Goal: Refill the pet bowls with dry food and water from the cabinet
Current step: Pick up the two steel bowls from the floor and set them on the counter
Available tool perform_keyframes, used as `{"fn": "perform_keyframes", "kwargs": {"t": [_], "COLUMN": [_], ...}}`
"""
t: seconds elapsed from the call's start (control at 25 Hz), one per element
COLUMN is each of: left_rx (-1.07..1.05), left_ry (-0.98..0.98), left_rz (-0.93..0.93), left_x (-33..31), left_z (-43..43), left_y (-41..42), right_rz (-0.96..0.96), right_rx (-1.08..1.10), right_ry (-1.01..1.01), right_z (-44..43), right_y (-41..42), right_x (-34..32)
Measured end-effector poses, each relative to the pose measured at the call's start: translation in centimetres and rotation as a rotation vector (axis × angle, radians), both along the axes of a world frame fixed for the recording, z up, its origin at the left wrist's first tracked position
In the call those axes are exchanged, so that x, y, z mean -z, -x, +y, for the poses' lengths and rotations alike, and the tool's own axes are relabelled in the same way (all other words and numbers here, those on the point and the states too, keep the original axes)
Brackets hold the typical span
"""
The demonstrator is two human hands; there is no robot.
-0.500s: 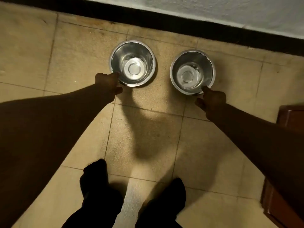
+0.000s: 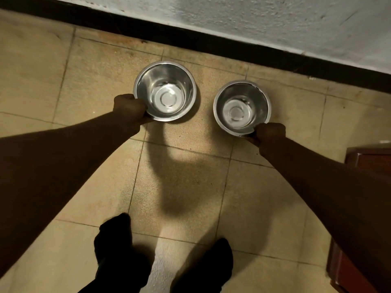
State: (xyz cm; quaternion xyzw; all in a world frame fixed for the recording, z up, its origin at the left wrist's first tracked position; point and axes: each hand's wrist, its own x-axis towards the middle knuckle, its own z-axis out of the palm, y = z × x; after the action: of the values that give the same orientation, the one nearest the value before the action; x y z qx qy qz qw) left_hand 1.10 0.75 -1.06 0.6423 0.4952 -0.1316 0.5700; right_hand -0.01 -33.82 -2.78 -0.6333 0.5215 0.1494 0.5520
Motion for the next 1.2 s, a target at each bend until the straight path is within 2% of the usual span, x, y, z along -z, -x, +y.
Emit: {"fn": "perform_keyframes", "kwargs": {"t": [0.16,0.36,0.44,0.56,0.6,0.76,0.8,0.88,1.0,1.04,1.2], "left_rx": [0.039,0.088,0.154,0.241,0.283,0.424,0.409,0.521,0.706,0.829,1.132], "left_ry": [-0.018,0.035,0.098,0.152,0.147,0.192,0.166,0.193,0.301,0.372,0.493], "left_rz": [-0.012,-0.073,-0.110,-0.158,-0.158,-0.283,-0.310,-0.349,-0.383,-0.401,-0.448], "left_x": [-3.5,-14.4,-21.3,-34.6,-36.0,-56.0,-57.8,-65.7,-76.2,-80.0,-86.2], "left_z": [1.1,1.8,1.0,-1.6,-1.6,-2.5,-1.8,-3.7,-7.0,-9.9,-15.5], "left_y": [1.3,2.3,2.7,1.6,2.4,1.9,2.0,1.3,4.4,6.5,14.4], "right_rz": [0.017,-0.070,-0.136,-0.267,-0.295,-0.402,-0.407,-0.488,-0.563,-0.601,-0.612], "right_rx": [-0.060,-0.053,-0.007,0.138,0.128,0.293,0.293,0.415,0.595,0.721,0.913], "right_ry": [0.004,0.002,-0.009,-0.026,-0.021,-0.017,-0.040,0.009,0.128,0.189,0.311], "right_z": [-0.2,0.0,0.0,-1.6,-0.7,0.3,1.6,1.7,2.9,3.1,4.4], "right_y": [1.8,4.3,5.8,7.8,9.2,14.5,14.7,17.5,26.7,32.0,44.6], "right_x": [-2.9,-14.0,-21.3,-35.5,-36.8,-55.1,-56.1,-64.9,-76.7,-81.0,-86.4]}}
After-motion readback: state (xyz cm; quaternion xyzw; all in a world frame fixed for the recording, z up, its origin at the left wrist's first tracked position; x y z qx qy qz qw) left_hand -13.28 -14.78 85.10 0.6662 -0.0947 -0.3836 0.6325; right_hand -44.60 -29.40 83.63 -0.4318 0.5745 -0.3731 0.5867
